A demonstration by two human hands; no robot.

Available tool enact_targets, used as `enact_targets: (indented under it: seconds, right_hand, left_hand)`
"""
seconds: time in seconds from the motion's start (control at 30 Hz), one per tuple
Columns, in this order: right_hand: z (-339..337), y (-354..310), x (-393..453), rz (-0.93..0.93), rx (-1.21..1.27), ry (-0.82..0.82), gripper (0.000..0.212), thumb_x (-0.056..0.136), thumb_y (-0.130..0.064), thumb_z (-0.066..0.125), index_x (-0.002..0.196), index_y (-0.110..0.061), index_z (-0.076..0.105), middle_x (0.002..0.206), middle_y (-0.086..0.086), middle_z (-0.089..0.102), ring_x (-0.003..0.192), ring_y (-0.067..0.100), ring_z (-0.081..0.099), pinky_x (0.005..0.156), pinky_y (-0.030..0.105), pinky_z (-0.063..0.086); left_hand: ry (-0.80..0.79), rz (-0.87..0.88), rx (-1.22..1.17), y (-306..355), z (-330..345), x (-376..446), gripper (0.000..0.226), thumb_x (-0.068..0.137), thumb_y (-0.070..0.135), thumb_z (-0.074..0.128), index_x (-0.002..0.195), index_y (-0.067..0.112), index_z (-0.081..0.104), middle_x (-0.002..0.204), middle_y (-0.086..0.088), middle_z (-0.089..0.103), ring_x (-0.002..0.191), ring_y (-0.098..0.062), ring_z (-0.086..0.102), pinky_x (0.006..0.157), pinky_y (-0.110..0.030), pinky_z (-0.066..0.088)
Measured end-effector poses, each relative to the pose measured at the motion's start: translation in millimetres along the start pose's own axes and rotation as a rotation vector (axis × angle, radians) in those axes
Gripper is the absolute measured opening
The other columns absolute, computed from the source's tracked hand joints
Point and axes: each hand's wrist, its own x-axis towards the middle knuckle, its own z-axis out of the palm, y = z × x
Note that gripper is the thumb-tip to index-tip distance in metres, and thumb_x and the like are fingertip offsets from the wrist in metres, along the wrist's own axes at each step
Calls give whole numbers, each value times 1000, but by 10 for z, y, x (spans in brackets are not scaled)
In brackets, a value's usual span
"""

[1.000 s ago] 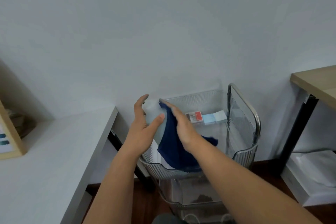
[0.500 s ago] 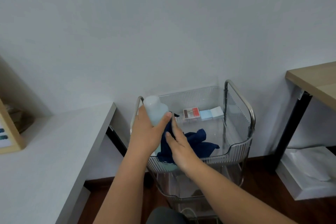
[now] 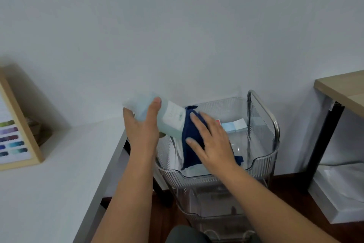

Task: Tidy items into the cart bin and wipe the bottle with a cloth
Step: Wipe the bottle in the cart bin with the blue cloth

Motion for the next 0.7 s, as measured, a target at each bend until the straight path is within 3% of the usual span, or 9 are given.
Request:
enact_targets:
  seconds: [0.2, 0.37, 0.5, 0.7]
  right_hand:
    - [-333, 138, 60, -56, -193, 34, 59, 96, -52, 36, 147, -25, 29, 148, 18, 39, 132, 40, 38, 109, 53, 34]
    - [-381, -327, 464, -123, -233, -63, 66, 96, -56, 27, 151, -19, 27, 147, 17, 41, 132, 35, 42, 108, 50, 33]
    - [-466, -560, 804, -175, -69, -184, 67, 95, -61, 24, 153, -33, 9, 146, 5, 42, 121, 28, 50, 100, 43, 42]
    - [-729, -113, 686, -66, 124, -383, 85, 77, -78, 47, 145, -55, 2, 137, -1, 47, 118, 19, 51, 98, 41, 45]
  left_hand:
    - [47, -59, -153, 171, 2, -19, 51, 80, 42, 72, 126, 32, 53, 113, 2, 67, 99, -22, 69, 55, -40, 57]
    - [-70, -50, -131, 147, 89, -64, 48, 79, 43, 73, 122, 33, 54, 107, 5, 71, 93, -18, 71, 56, -35, 57]
    - [-215, -27, -92, 150, 87, -61, 52, 74, 45, 73, 121, 31, 56, 102, 9, 74, 92, -16, 73, 58, -30, 56]
    - [-274, 65, -167, 192, -21, 72, 53, 67, 43, 75, 116, 39, 56, 111, 6, 68, 99, -16, 69, 64, -44, 58]
